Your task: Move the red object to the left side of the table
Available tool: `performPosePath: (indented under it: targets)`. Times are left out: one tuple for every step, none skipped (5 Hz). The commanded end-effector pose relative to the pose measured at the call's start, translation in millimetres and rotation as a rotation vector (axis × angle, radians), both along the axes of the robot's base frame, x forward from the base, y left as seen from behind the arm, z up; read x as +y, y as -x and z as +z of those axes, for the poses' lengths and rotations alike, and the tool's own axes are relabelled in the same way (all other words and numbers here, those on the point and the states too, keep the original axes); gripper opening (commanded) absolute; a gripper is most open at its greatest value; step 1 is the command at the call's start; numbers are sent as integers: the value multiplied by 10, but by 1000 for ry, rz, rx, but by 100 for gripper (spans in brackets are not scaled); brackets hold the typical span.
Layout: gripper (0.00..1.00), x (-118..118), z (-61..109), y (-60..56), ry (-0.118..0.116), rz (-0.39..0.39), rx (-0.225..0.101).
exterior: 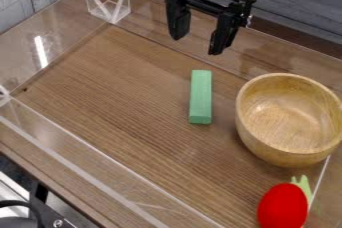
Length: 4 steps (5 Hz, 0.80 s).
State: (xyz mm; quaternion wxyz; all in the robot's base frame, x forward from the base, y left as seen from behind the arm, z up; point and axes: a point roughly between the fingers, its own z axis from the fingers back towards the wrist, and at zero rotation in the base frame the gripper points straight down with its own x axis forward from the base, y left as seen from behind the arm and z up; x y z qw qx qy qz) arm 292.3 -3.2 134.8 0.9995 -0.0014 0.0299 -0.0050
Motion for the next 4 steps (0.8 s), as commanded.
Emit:
performPosePath:
  targets:
    - [100,-39,-20,60,10,-3,29]
    - [100,-91,-37,124,20,-11,56]
    - [100,-254,-51,246,27,-94,75]
    - [100,-480,-41,382,33,-199,83]
